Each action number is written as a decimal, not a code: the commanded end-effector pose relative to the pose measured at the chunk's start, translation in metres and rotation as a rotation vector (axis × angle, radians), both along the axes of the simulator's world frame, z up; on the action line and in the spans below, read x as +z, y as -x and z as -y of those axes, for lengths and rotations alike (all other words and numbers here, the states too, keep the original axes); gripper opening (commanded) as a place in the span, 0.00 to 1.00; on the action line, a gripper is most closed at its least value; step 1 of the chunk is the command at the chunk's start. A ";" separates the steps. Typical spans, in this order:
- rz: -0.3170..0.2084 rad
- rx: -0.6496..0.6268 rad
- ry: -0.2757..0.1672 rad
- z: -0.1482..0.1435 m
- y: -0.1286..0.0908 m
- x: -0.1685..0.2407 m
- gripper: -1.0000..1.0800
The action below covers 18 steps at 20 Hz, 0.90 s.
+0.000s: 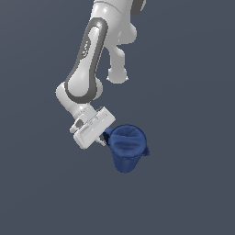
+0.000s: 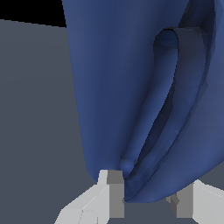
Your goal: Pick up the object and move it to a goal position.
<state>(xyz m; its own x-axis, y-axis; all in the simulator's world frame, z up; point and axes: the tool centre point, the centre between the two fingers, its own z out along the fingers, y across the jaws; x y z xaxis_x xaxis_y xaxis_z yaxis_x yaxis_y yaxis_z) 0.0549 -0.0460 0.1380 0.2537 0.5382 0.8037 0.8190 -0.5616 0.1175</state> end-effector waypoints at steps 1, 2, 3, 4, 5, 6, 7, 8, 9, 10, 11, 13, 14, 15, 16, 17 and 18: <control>0.000 -0.001 0.000 0.000 -0.001 0.000 0.00; 0.000 -0.001 0.000 0.000 -0.001 0.000 0.00; 0.000 -0.001 0.000 0.000 -0.001 0.000 0.00; 0.000 -0.001 0.000 0.000 -0.001 0.000 0.00; 0.000 -0.001 0.000 0.000 -0.001 0.000 0.00; 0.000 -0.001 0.000 0.000 -0.001 0.000 0.00; 0.000 -0.001 0.000 0.000 -0.001 0.000 0.00; 0.000 -0.001 0.000 0.000 -0.001 0.000 0.00; 0.000 -0.001 0.000 0.000 -0.001 0.000 0.00; 0.001 -0.001 0.001 0.000 -0.001 0.000 0.00; 0.001 -0.001 0.001 0.000 -0.001 0.000 0.00; 0.001 -0.001 0.001 0.000 0.001 0.001 0.00; 0.001 -0.001 0.001 -0.001 0.002 0.001 0.00; 0.001 -0.001 0.001 -0.001 0.003 0.001 0.00; 0.001 -0.001 0.001 -0.002 0.005 0.001 0.00; 0.001 -0.001 0.001 -0.003 0.007 0.002 0.00; 0.001 -0.001 0.001 -0.004 0.009 0.002 0.00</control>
<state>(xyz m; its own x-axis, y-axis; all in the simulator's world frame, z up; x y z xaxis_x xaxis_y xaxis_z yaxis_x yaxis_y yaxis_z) 0.0488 -0.0433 0.1397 0.2533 0.5381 0.8040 0.8181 -0.5626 0.1189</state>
